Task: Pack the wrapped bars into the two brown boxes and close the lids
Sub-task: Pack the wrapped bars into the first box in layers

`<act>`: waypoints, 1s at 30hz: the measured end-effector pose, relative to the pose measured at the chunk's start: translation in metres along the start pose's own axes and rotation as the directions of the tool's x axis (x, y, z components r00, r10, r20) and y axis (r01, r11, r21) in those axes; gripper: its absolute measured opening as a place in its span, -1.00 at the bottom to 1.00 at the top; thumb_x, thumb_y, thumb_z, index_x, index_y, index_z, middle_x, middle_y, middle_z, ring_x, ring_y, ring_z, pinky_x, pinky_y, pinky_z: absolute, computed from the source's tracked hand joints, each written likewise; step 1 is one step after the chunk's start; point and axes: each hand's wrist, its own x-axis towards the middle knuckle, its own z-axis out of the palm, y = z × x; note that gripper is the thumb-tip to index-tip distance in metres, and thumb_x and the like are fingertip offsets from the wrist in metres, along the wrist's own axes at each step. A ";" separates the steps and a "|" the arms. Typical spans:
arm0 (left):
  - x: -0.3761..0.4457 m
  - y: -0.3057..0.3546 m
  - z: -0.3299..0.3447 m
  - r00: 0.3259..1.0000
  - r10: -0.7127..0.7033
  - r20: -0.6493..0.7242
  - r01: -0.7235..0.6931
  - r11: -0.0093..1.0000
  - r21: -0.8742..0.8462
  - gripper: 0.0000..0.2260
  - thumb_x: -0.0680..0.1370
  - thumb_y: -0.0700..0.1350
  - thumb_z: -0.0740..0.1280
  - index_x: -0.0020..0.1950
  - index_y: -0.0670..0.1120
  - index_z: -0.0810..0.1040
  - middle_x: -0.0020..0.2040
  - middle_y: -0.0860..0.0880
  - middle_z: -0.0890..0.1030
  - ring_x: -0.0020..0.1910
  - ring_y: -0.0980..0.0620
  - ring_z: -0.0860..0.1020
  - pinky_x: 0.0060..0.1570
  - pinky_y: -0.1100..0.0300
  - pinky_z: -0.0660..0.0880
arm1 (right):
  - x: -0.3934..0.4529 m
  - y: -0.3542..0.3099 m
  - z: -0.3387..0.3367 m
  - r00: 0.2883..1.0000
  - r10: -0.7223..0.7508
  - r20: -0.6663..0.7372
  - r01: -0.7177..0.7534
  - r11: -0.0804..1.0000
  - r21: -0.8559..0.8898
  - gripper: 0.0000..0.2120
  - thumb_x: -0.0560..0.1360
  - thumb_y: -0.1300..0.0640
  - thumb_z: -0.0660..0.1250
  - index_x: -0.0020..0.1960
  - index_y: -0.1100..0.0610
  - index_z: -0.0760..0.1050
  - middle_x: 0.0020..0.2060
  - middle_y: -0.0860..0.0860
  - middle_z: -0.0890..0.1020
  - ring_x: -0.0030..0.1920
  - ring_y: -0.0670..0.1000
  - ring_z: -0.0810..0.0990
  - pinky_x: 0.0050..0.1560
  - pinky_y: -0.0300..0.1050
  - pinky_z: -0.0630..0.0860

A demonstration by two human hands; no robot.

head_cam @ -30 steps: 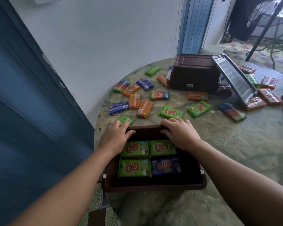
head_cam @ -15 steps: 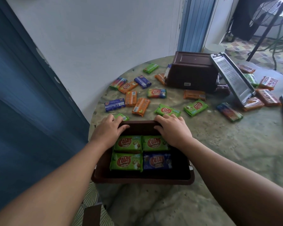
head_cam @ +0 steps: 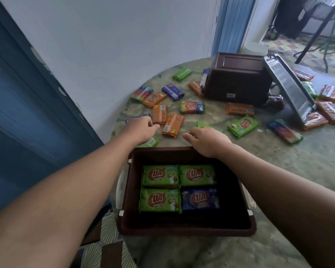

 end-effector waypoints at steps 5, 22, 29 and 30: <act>0.037 -0.022 0.006 0.966 -0.109 0.233 0.019 0.933 0.360 -0.41 0.44 0.31 0.48 0.24 -0.10 0.55 0.17 -0.10 0.62 0.07 -0.09 0.56 -0.06 0.08 0.49 | 0.043 0.004 -0.005 0.986 0.048 0.160 -0.051 0.999 0.013 -0.54 0.66 -0.23 0.18 0.34 0.06 0.55 0.26 0.08 0.61 0.25 0.14 0.56 0.19 0.01 0.47; 0.074 -0.009 0.039 0.967 -0.056 0.248 0.008 0.981 0.193 0.00 0.38 0.28 0.52 0.61 -0.01 0.05 0.55 -0.24 0.23 0.37 -0.26 0.46 0.21 -0.11 0.53 | 0.099 0.040 0.010 0.958 0.250 0.141 -0.232 0.964 -0.134 -0.06 0.44 -0.12 0.55 0.61 0.13 0.11 0.48 0.25 0.36 0.43 0.29 0.40 0.34 0.15 0.46; 0.075 -0.001 0.039 0.982 0.023 0.185 -0.053 0.986 0.157 -0.09 0.38 0.33 0.45 0.53 -0.01 0.09 0.21 -0.12 0.53 0.07 -0.13 0.58 -0.05 -0.04 0.59 | 0.091 0.043 0.014 0.966 0.250 0.063 -0.237 0.956 -0.171 -0.44 0.43 -0.07 0.48 0.33 0.15 0.46 0.22 0.11 0.48 0.13 0.18 0.57 0.10 0.04 0.60; 0.074 -0.001 0.038 0.987 0.036 0.155 -0.061 0.985 0.160 -0.10 0.38 0.34 0.45 0.52 -0.01 0.10 0.19 -0.12 0.53 0.06 -0.13 0.58 -0.10 -0.02 0.56 | 0.088 0.042 0.012 0.968 0.243 0.065 -0.228 0.958 -0.175 -0.40 0.39 -0.09 0.51 0.33 0.13 0.45 0.22 0.11 0.48 0.12 0.18 0.58 0.06 0.02 0.60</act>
